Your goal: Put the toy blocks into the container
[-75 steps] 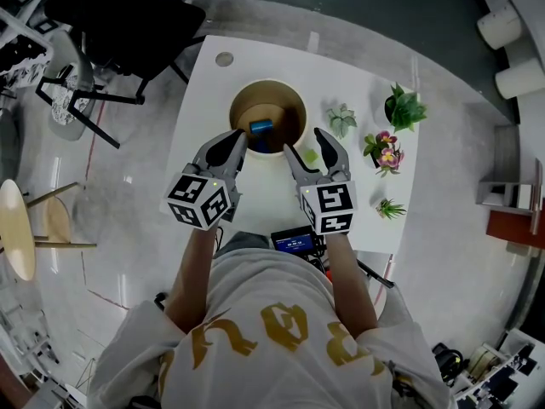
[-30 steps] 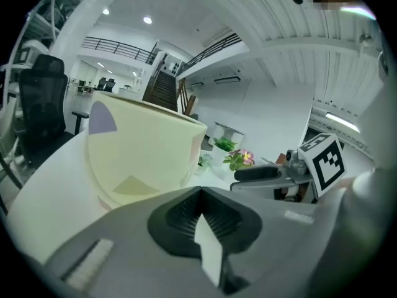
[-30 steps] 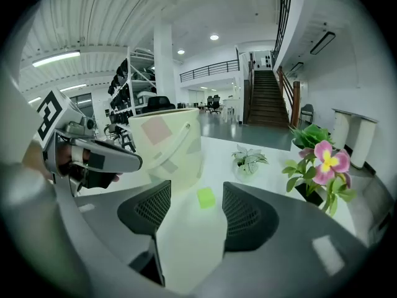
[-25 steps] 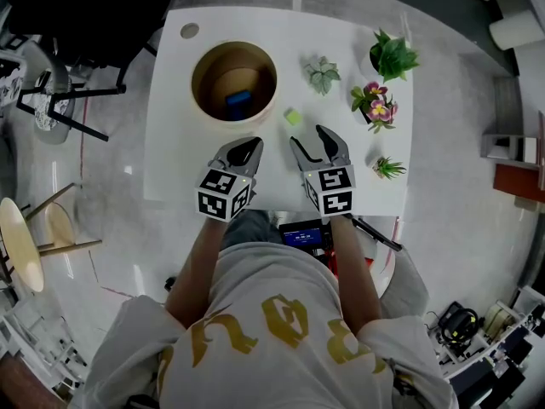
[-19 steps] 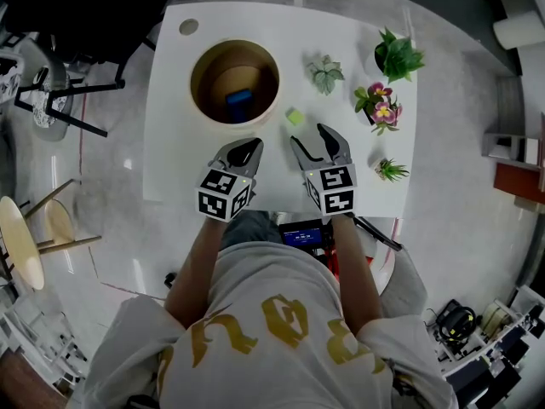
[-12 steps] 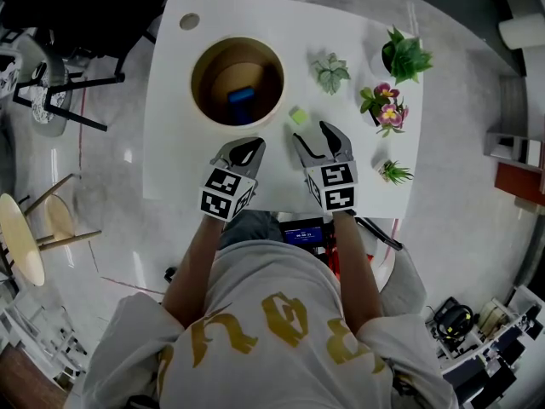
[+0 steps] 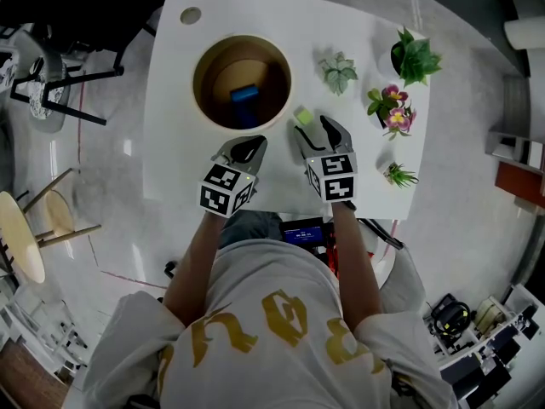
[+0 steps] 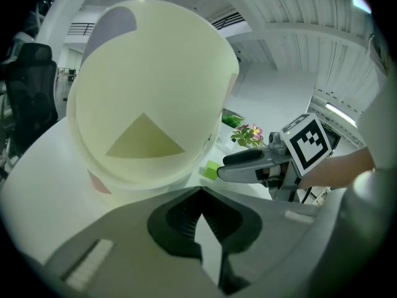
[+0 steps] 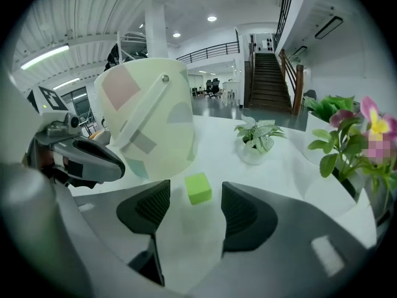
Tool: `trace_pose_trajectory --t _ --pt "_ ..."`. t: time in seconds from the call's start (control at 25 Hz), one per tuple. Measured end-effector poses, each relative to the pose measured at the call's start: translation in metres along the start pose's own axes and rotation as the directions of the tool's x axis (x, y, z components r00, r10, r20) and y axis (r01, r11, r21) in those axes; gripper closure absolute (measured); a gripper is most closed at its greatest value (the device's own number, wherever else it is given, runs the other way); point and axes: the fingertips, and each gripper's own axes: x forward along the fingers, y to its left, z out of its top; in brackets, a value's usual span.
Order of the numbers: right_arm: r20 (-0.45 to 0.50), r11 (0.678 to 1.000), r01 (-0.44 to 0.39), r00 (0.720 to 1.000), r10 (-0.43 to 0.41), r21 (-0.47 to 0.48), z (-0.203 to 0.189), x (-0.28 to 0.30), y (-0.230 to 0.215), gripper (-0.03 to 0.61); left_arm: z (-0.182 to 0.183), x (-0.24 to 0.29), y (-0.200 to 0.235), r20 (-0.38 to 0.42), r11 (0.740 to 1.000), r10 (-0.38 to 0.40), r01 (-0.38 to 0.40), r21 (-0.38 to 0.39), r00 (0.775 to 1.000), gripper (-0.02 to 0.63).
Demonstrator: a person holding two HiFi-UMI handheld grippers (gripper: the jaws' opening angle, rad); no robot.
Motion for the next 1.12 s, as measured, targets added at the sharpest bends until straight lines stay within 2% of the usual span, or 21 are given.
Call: trace_pose_trajectory --t 0.24,0.6,0.88,1.12 --pt "0.002 1.0 0.001 1.0 -0.001 0.021 0.0 0.013 -0.003 0.296 -0.001 0.006 0.0 -0.001 0.999 -0.024 0.024 -0.025 1.0 0.612" --pt "-0.028 1.0 0.003 1.0 -0.003 -0.011 -0.004 0.026 -0.007 0.31 -0.001 0.009 0.011 0.006 0.997 -0.028 0.028 -0.071 1.0 0.612" --pt "-0.043 0.999 0.004 0.999 -0.005 -0.035 -0.007 0.03 -0.006 0.396 -0.003 0.011 0.01 -0.001 0.996 -0.038 0.038 -0.074 0.999 0.612" --pt "-0.045 1.0 0.0 0.999 -0.001 -0.025 -0.007 0.029 -0.005 0.397 -0.002 0.011 0.009 -0.002 0.996 -0.051 0.051 -0.068 0.999 0.612"
